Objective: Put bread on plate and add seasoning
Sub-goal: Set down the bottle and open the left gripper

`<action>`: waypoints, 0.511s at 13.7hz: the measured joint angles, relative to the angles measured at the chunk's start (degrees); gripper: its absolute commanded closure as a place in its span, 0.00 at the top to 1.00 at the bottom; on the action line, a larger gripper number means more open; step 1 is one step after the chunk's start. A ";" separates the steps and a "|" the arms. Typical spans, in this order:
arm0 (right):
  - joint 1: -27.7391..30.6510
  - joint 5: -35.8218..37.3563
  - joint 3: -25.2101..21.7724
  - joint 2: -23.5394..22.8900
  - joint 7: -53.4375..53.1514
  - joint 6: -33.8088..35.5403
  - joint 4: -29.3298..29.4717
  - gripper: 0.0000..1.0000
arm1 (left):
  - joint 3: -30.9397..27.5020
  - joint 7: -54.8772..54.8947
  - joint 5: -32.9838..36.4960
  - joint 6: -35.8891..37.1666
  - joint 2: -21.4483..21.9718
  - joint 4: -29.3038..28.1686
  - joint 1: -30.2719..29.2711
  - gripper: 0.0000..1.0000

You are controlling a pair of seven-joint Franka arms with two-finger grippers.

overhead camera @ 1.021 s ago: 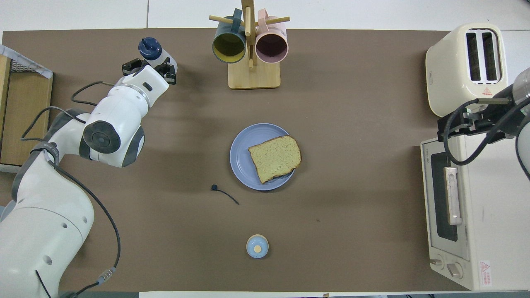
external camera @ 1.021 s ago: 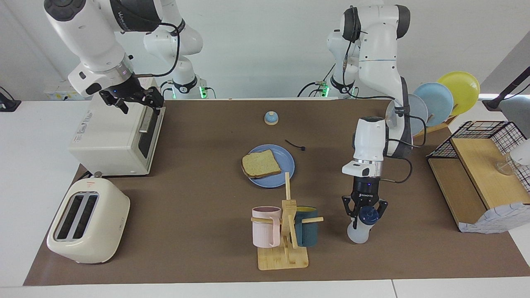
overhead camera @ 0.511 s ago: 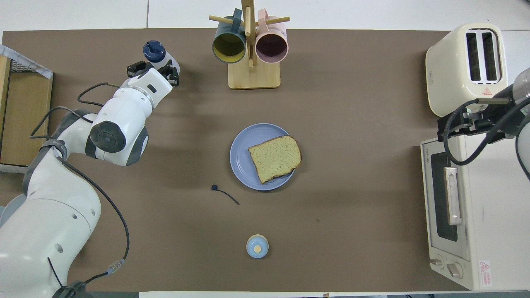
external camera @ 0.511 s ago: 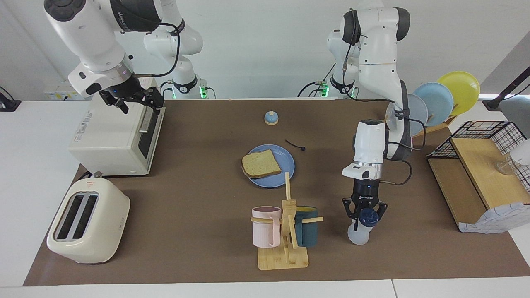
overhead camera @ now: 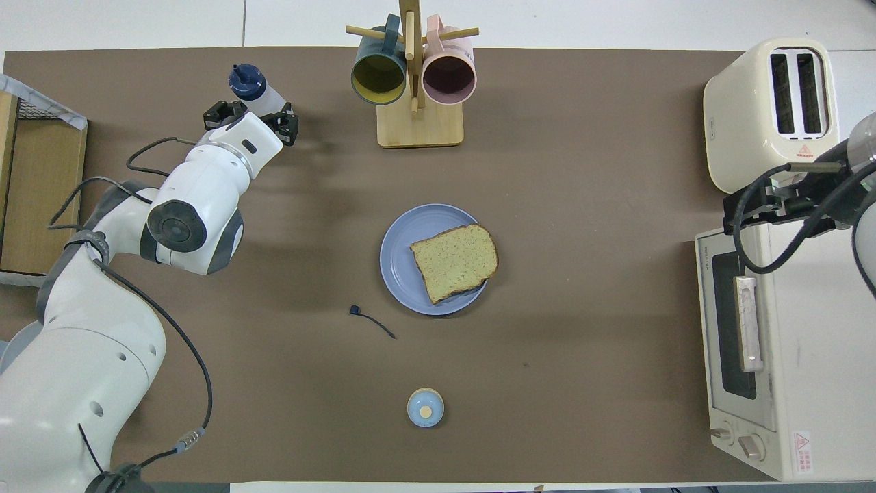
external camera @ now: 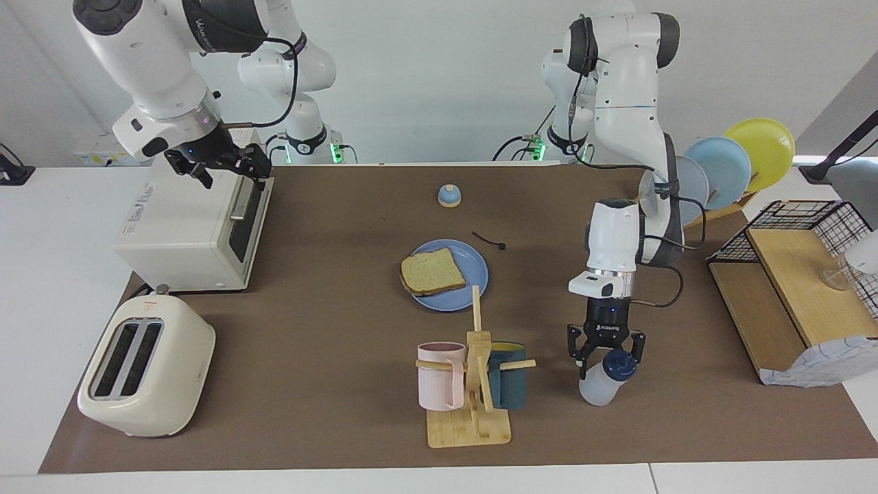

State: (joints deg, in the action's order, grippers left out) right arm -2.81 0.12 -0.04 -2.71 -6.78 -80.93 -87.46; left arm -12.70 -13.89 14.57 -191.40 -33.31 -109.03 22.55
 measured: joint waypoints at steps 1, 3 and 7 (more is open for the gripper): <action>0.00 0.00 0.00 0.00 0.00 0.00 0.00 1.00 | 0.01 0.00 0.00 0.00 -0.04 0.00 -0.18 0.82; 0.00 0.00 0.00 0.00 0.00 0.00 0.00 1.00 | 0.03 0.00 0.00 0.00 -0.11 -0.04 -0.57 0.99; 0.00 0.00 0.00 0.00 0.00 0.00 0.00 1.00 | 0.01 0.76 0.01 -2.56 0.01 -3.12 -0.84 1.00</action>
State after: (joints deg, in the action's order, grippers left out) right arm -2.81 0.12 -0.04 -2.71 -6.78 -80.93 -87.46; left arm -12.69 -13.14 14.58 -193.95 -33.30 -112.16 21.70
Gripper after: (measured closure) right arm 0.000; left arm 0.000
